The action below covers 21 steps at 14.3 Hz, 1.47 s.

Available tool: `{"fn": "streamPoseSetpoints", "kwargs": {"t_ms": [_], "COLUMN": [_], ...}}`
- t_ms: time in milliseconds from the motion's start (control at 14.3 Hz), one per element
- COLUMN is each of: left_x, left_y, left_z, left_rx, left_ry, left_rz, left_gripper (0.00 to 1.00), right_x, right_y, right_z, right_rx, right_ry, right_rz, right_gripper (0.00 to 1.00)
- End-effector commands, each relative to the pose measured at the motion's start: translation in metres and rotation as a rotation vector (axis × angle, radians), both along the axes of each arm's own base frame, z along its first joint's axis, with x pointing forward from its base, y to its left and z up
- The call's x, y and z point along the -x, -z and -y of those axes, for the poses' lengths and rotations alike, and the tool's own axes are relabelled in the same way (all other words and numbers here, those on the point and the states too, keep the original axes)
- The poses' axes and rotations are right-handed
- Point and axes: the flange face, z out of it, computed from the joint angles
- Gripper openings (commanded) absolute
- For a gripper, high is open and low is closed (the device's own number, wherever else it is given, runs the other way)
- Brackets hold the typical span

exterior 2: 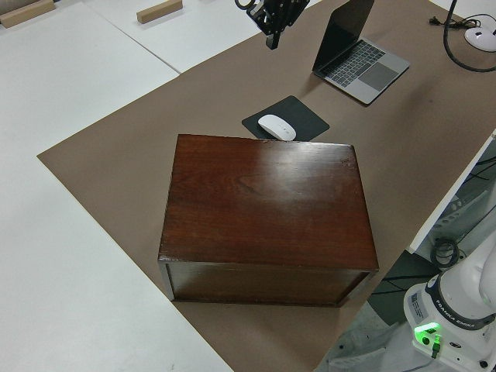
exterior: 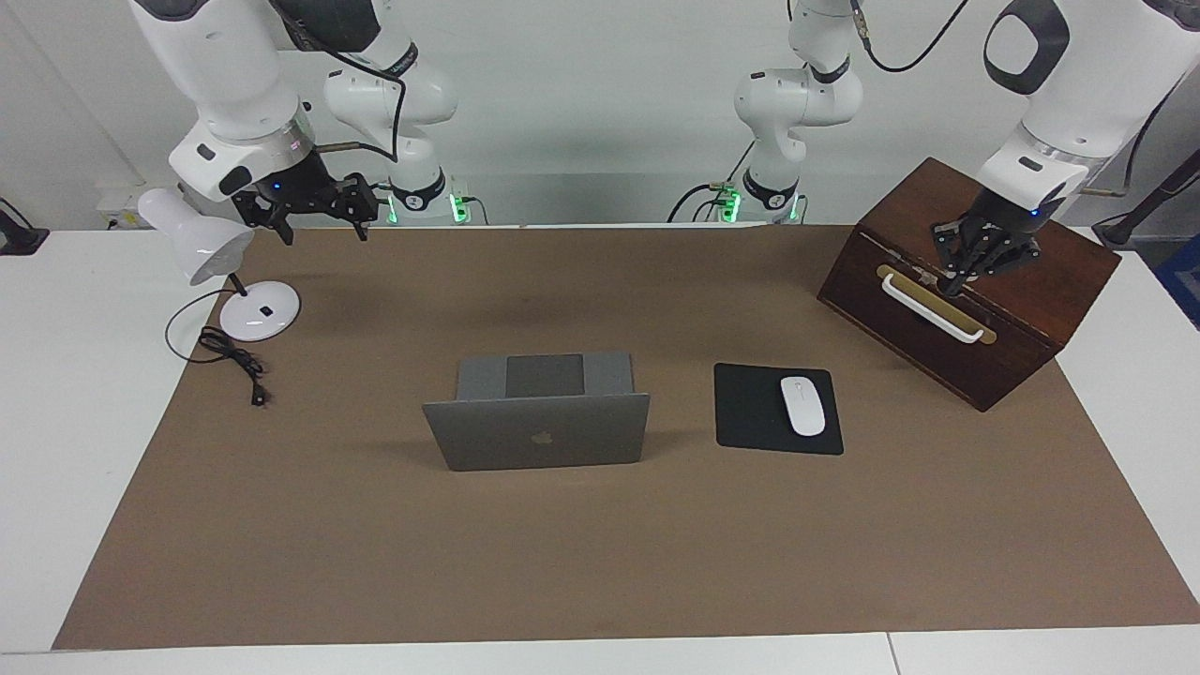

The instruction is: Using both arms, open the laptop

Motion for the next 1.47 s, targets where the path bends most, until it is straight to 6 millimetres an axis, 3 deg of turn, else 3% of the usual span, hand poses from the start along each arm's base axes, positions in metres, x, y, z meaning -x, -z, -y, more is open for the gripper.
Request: {"fn": "streamPoseSetpoints", "kwargs": {"t_ms": [0, 279, 559, 628, 698, 908, 1397], "left_x": [0.006, 0.024, 0.027, 0.029, 0.029, 0.031, 0.026], "left_y": [-0.009, -0.017, -0.018, -0.015, -0.016, -0.014, -0.014], "left_z": [-0.005, -0.003, -0.003, -0.003, -0.003, -0.015, -0.009], "left_rx": [-0.053, -0.056, -0.055, -0.054, -0.054, -0.049, -0.048], "left_ry": [0.012, -0.010, -0.141, -0.145, -0.150, -0.174, -0.165], "left_rz": [-0.035, -0.091, -0.088, -0.088, -0.088, -0.081, -0.038], "left_gripper": [0.00, 0.00, 0.00, 0.21, 0.99, 1.00, 1.00], "right_x": [0.006, 0.005, 0.003, 0.003, 0.003, 0.002, 0.003], "right_y": [0.000, 0.000, -0.003, -0.003, -0.003, -0.003, -0.006], "right_z": [0.001, 0.001, 0.003, 0.002, 0.002, 0.000, 0.001], "right_rx": [-0.025, -0.025, -0.023, -0.025, -0.025, -0.027, -0.032], "right_ry": [0.018, 0.022, 0.024, 0.022, 0.021, 0.018, 0.023], "right_rz": [-0.010, -0.008, 0.001, 0.003, 0.004, 0.007, 0.016], "right_gripper": [1.00, 1.00, 1.00, 1.00, 1.00, 1.00, 1.00]}}
